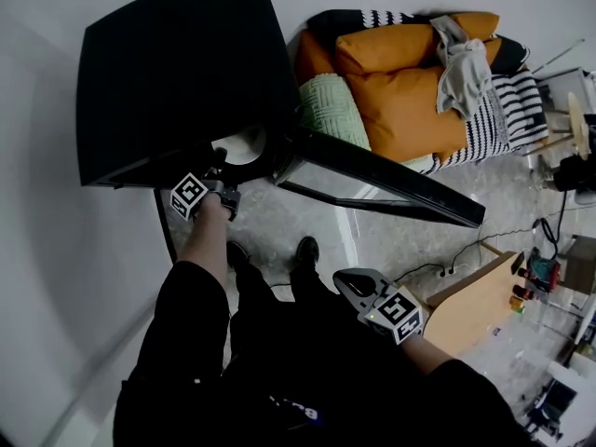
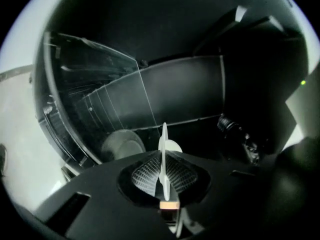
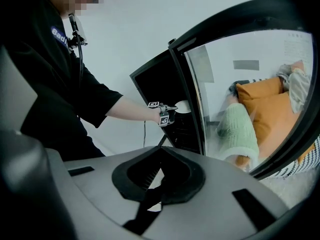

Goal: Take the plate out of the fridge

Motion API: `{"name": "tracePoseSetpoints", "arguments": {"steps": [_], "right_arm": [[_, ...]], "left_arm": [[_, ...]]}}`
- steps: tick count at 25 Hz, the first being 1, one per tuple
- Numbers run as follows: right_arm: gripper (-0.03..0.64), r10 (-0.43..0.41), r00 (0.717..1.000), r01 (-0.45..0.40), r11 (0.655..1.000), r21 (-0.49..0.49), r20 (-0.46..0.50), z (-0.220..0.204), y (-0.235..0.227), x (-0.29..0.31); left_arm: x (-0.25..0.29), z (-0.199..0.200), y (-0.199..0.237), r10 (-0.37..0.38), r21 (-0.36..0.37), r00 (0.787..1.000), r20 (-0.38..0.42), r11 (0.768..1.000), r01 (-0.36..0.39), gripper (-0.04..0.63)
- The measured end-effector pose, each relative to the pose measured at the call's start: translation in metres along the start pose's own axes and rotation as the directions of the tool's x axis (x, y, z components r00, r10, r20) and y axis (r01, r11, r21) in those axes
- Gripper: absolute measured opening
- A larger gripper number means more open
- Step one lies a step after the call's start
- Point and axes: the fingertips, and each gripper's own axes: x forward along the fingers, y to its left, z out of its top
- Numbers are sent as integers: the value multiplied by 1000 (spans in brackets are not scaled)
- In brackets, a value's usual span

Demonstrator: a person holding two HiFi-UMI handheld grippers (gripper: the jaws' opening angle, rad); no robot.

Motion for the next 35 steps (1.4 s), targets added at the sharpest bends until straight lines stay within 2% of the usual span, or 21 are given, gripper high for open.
{"name": "tracePoseSetpoints", "arguments": {"steps": [4,10,15,23,28,32,35], "right_arm": [[8,3,1000,-3,1000,-18,15,6,6,1],[8,29,998,-26,999,-44,51,19,23,7],[8,49,995,-44,997,-60,85,28,35,11],[8,91,988,-78,992,-98,128,45,59,20],[8,102,982,-83,989,-120,156,57,67,26],[8,95,980,-71,988,-140,176,62,64,25],[8,92,978,-65,987,-145,189,66,64,25]], "left_arm": [[-18,-5,-4,-4,-29,999,35,1000,5,26],[-58,-14,-13,2,-16,1000,18,1000,-1,26],[-89,-21,-29,-26,-11,999,20,1000,26,28],[-131,-35,-77,-90,-17,996,19,996,90,28],[-157,-47,-105,-107,-21,994,-7,994,107,26],[-177,-54,-135,-157,-24,987,-26,987,156,26],[-196,-57,-147,-149,-34,988,-38,989,147,26]]}}
